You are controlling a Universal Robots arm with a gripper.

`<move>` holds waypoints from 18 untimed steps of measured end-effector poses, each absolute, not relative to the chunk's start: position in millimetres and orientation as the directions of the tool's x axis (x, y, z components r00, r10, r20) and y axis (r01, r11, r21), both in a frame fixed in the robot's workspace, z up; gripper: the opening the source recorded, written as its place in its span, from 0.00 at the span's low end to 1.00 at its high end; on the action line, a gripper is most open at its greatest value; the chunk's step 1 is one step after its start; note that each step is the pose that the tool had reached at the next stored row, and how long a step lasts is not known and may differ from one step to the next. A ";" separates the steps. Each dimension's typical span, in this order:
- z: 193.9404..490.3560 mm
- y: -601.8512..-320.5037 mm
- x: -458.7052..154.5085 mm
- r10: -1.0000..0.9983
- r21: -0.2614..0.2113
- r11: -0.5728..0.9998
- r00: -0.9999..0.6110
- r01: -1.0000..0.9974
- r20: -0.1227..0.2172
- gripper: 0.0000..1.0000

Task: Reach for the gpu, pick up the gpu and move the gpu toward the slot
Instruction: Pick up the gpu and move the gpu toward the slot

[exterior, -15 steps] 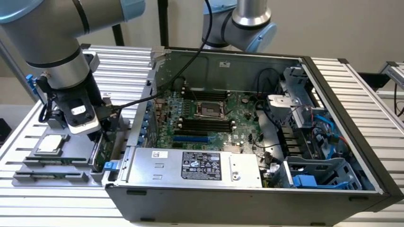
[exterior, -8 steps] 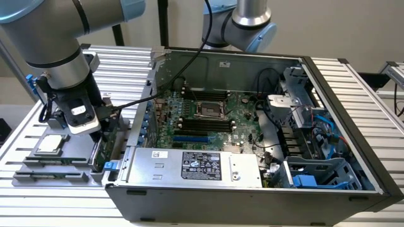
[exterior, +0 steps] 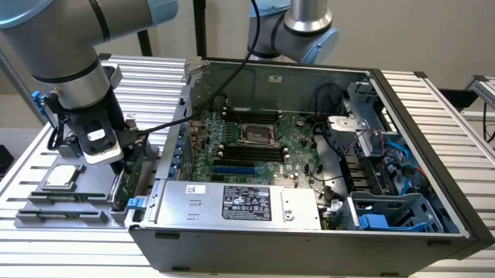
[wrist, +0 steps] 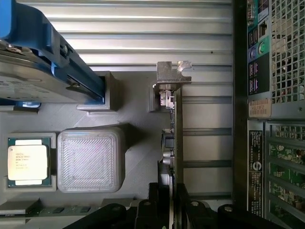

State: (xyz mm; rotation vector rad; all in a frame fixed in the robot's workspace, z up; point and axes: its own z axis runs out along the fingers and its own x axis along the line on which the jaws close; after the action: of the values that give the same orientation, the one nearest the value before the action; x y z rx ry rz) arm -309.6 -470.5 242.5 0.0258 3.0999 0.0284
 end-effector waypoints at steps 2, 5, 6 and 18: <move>242.5 -470.5 -309.7 0.009 0.019 1.000 -0.999 0.009 -0.039 0.26; 242.5 -470.6 -309.6 -0.003 0.019 1.000 -0.999 -0.003 -0.034 0.26; 242.5 -470.6 -309.6 -0.004 0.019 1.000 -1.000 -0.005 -0.031 0.26; 247.9 -470.7 -307.4 -0.009 0.024 1.000 -1.000 -0.010 -0.010 0.26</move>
State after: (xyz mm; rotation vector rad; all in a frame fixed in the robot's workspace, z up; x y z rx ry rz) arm -307.4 -470.7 247.9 -0.0149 3.1310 0.0382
